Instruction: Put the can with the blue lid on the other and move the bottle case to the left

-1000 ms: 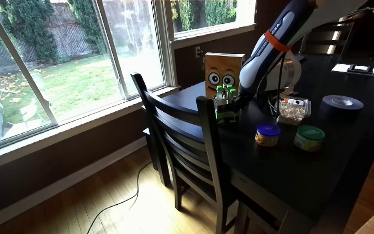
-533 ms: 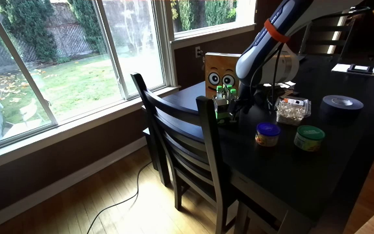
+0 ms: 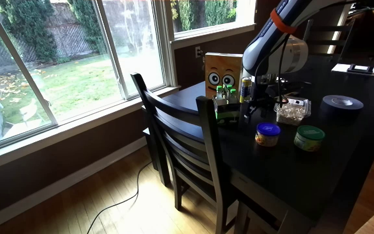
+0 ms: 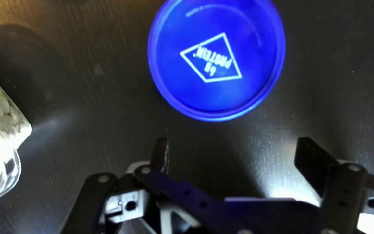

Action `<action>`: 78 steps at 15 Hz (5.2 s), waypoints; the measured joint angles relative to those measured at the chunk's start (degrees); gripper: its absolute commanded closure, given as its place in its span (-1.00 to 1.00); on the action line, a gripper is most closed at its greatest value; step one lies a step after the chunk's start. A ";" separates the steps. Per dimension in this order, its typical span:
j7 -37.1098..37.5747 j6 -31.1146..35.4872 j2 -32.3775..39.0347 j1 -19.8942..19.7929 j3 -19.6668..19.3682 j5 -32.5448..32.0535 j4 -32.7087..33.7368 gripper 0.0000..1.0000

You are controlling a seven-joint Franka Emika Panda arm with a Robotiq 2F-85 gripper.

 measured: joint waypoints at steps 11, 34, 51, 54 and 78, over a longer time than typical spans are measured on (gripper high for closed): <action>2.33 -7.71 2.38 6.27 -5.16 -2.94 3.48 -1.00; 2.74 -19.36 8.80 7.82 -6.25 -8.41 10.00 -1.00; 1.44 -32.55 13.48 7.86 -5.48 -8.56 14.71 -0.38; 0.78 -34.74 14.16 7.75 -5.21 -8.32 15.81 -0.36; 9.60 -41.96 3.33 5.43 -14.34 -10.00 9.54 -0.36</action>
